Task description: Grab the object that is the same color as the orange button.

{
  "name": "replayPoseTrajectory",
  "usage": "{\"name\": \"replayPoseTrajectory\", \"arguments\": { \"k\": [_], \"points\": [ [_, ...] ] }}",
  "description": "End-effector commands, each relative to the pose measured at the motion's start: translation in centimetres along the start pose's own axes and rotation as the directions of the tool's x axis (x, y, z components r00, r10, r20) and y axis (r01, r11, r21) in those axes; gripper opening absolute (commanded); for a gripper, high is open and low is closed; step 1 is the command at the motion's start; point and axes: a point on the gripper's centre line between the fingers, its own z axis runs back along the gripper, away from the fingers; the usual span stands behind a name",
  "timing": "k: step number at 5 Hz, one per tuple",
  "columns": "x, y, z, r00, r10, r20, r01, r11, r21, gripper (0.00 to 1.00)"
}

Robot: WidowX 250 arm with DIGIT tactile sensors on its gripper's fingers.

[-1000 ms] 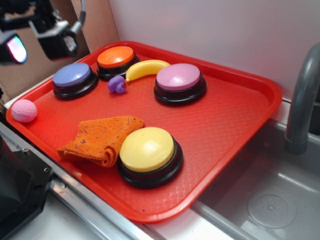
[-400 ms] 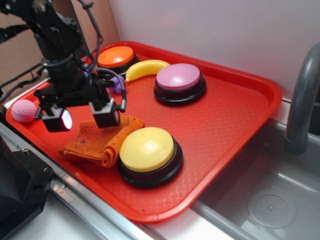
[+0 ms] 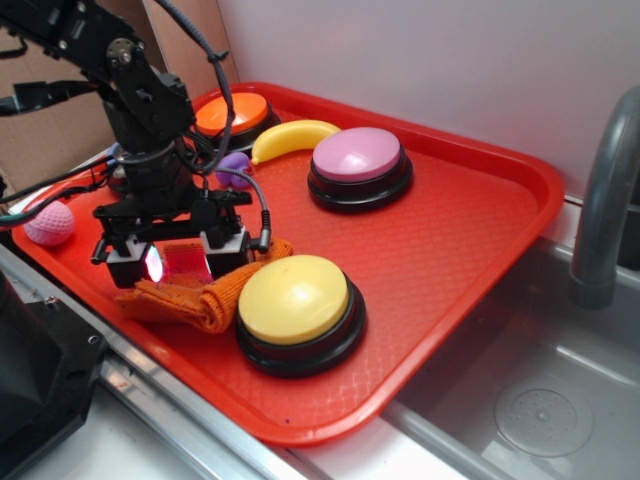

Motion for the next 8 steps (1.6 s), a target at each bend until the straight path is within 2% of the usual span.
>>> {"name": "replayPoseTrajectory", "arguments": {
  "k": [1,4,6,7,8],
  "points": [
    [1.4,-0.2,-0.3,1.000,0.014,0.024,-0.014,1.000,-0.014,0.00],
    [2.8,-0.9,0.2,0.998,0.006,0.067,-0.004,1.000,-0.029,0.00],
    [3.3,-1.5,1.5,0.988,-0.106,0.112,0.109,0.994,-0.026,0.00],
    [3.5,-1.7,2.5,0.978,-0.179,0.106,0.183,0.983,-0.032,0.00],
    [3.9,-1.8,4.7,0.956,-0.270,0.112,0.270,0.963,0.012,0.00]
  ]
}}
